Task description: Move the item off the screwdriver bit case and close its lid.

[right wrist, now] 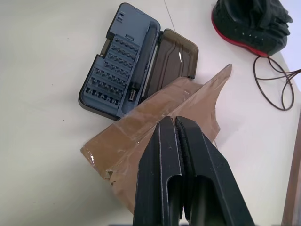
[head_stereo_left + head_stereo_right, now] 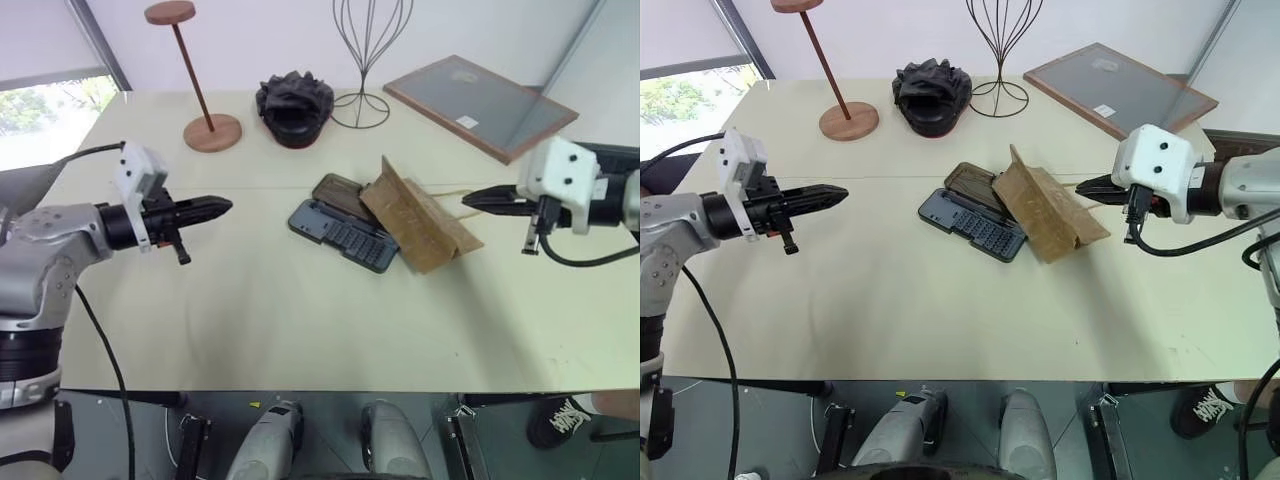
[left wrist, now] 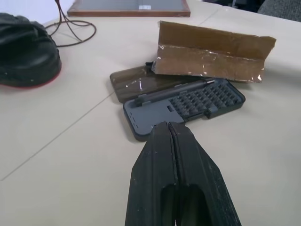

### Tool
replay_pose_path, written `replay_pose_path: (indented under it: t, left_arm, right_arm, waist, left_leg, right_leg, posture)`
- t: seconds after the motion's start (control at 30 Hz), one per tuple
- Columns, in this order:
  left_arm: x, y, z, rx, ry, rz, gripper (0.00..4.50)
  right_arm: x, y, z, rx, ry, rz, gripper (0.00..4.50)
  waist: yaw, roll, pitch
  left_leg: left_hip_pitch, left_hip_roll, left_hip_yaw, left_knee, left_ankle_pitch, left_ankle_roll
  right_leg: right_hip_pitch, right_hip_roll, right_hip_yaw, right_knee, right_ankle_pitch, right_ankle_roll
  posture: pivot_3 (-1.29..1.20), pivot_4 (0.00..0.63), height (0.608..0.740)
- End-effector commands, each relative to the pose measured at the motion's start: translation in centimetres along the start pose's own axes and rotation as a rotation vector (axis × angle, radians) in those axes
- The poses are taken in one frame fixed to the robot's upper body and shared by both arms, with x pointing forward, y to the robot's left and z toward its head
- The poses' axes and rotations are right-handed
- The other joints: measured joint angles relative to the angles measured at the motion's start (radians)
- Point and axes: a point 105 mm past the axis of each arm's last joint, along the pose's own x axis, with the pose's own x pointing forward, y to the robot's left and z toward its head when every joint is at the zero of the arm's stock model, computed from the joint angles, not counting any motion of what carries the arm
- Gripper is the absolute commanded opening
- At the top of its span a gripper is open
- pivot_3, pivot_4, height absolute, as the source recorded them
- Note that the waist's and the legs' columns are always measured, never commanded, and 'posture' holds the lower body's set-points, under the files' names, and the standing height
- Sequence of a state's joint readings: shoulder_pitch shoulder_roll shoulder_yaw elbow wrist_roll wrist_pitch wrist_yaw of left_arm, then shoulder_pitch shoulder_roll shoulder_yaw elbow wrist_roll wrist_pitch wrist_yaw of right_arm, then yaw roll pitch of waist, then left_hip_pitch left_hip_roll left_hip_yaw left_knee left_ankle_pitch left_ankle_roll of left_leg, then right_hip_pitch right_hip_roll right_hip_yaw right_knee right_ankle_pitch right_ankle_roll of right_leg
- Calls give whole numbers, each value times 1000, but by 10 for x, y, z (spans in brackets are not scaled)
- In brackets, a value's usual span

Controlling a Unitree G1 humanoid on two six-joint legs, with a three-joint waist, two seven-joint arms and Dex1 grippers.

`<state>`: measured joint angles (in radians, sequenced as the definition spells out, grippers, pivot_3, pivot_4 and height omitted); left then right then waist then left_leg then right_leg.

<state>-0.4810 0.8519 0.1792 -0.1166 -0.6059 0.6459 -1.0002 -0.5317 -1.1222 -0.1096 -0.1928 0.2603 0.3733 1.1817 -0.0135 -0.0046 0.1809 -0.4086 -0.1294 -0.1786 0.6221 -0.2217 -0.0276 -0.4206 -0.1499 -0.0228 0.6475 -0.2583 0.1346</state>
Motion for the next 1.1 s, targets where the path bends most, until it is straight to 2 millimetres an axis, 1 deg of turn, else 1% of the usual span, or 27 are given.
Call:
replay_pose_path:
  t: [0.03, 0.53, 0.77, 0.8, 0.87, 0.9, 0.93, 0.97, 1.0, 1.03, 1.07, 1.1]
  left_arm:
    - [-1, 1, 8, 26, -31, 13, 0]
    - [7, -2, 6, 19, -51, 6, 0]
    - [9, 0, 7, 18, -61, 17, 0]
    - [9, 0, 8, 19, -62, 19, 0]
    - [9, 1, 7, 19, -63, 23, 0]
    - [9, 1, 7, 18, -63, 24, 0]
    - [10, 1, 7, 18, -62, 26, 0]
    - [10, 2, 7, 18, -62, 27, 0]
    - [11, 2, 7, 18, -62, 28, 0]
    - [11, 3, 6, 19, -62, 29, 0]
    - [13, 4, 6, 20, -62, 30, 0]
    - [14, 5, 6, 21, -62, 30, 0]
  right_arm:
    - [-9, -6, 13, -43, -22, -44, 36]
    - [-7, -1, 16, -14, -23, -45, 36]
    - [-2, 1, 14, 17, -43, -56, 36]
    - [0, 0, 13, 26, -43, -68, 271]
    - [5, 1, 9, 59, -37, -100, 910]
    - [7, 2, 8, 70, -36, -109, 1384]
    - [10, 5, 7, 83, -44, -116, 2000]
    - [12, 7, 8, 95, -54, -122, 2379]
    - [14, 9, 8, 104, -60, -126, 3026]
    - [16, 9, 9, 117, -70, -138, 3427]
    - [20, 9, 8, 137, -71, -168, 3980]
    - [23, 9, 6, 156, -64, -196, 4439]
  waist:
    - [0, 0, 0]
    - [0, 0, 0]
    - [1, 0, 0]
    - [1, 0, 0]
    - [0, 0, 0]
    - [1, 0, 0]
    - [1, 0, 0]
    - [1, 0, 0]
    - [1, 0, 0]
    - [1, 0, 0]
    - [1, 0, 0]
    - [1, 0, 0]
  left_leg:
    - [0, 0, 0, 0, 0, 0]
    - [0, 0, 8, 1, -1, 2]
    - [0, 0, 9, 1, -1, 2]
    - [0, 0, 9, 1, -1, 2]
    - [0, 0, 9, 1, -1, 2]
    - [0, 0, 9, 1, -1, 2]
    - [0, 0, 9, 1, -1, 2]
    - [0, 0, 9, 1, -1, 2]
    - [0, 0, 9, 1, -1, 2]
    - [0, 0, 9, 1, -1, 2]
    - [0, 0, 9, 1, -1, 2]
    - [0, 0, 10, 1, -1, 2]
  right_leg:
    - [0, 0, 0, 0, 0, 0]
    - [-3, 0, 9, 0, 1, 2]
    - [-4, 0, 10, 0, 1, 3]
    - [-4, 0, 10, 0, 1, 3]
    - [-4, 0, 10, 0, 1, 3]
    - [-4, 0, 10, 0, 1, 3]
    - [-4, 0, 10, 0, 1, 3]
    - [-4, 0, 11, 0, 2, 3]
    - [-4, 0, 11, 0, 2, 3]
    - [-4, 0, 11, 0, 2, 3]
    - [-4, 0, 11, 0, 2, 3]
    - [-4, 1, 11, 0, 2, 3]
  posture:
    - [0, 150, 734]
    - [0, 150, 734]
    - [0, 150, 734]
    - [0, 150, 734]
    - [0, 150, 734]
    - [0, 150, 734]
    - [0, 150, 734]
    - [0, 150, 734]
    - [0, 150, 734]
    - [0, 150, 734]
    - [0, 150, 734]
    - [0, 150, 734]
